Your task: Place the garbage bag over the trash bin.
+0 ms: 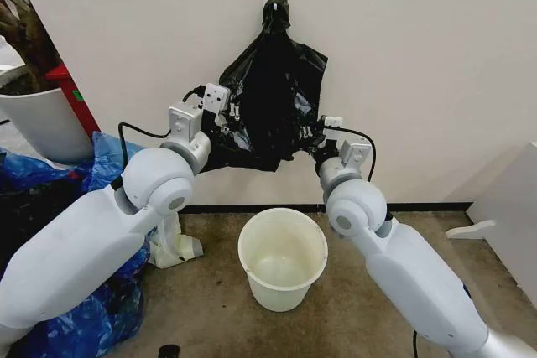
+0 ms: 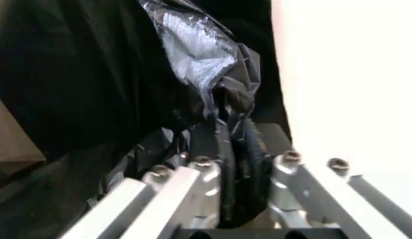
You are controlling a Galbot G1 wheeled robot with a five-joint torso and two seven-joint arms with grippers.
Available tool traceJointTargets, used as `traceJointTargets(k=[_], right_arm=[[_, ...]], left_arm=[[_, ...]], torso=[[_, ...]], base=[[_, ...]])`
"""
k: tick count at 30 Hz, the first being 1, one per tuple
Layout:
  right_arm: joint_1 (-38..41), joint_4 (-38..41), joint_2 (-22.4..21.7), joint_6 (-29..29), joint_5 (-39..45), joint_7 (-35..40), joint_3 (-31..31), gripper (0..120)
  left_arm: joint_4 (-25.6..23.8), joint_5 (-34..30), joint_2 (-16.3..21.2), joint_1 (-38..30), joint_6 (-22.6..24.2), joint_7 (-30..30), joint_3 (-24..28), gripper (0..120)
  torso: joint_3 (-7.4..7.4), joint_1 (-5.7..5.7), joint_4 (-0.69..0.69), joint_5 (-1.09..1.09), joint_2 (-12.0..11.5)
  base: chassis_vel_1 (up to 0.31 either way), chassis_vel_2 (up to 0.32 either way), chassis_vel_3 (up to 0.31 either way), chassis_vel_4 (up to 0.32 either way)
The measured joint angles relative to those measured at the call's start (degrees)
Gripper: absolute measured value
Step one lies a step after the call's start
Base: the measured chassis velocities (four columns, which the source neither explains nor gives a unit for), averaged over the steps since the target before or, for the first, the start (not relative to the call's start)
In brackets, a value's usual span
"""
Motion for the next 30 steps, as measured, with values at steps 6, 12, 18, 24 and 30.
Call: traceJointTargets(k=[6,12,18,24,30], right_arm=[[-2.85,1.69,-2.86,0.79,0.09,-3.82,3.19,0],[-11.25,5.8,-6.02,0.74,1.97,-4.28,5.23,0],[-12.29,14.57,-9.52,-0.34,7.26,-3.06,8.91,0],[-12.73,26.89,-18.31,-4.45,23.08,-2.43,19.31,0],[-13.02,28.84,-22.44,-4.75,31.28,0.16,22.51,0]], left_arm=[[0.88,0.42,0.5,1.96,-1.15,1.21,-1.7,0],[-1.99,1.05,2.88,11.95,-2.31,2.65,-7.04,0],[-6.78,-2.87,5.39,15.3,-5.41,4.71,-10.62,0],[-14.22,-12.65,9.88,15.19,-11.19,8.98,-12.13,0],[-19.7,-20.64,13.0,16.02,-11.8,9.52,-12.72,0]], torso=[[0.0,0.0,0.0,0.0,0.0],[-0.01,0.0,-0.01,0.0,0.0],[-0.02,0.0,0.04,0.0,0.0],[-0.02,-0.01,-0.02,0.01,0.0],[-0.02,-0.01,-0.02,0.01,0.01]], base=[[0.0,0.0,0.0,0.0],[0.0,0.0,0.0,0.0],[0.0,0.0,0.0,0.0],[0.0,0.0,0.0,0.0],[0.0,0.0,0.0,0.0]])
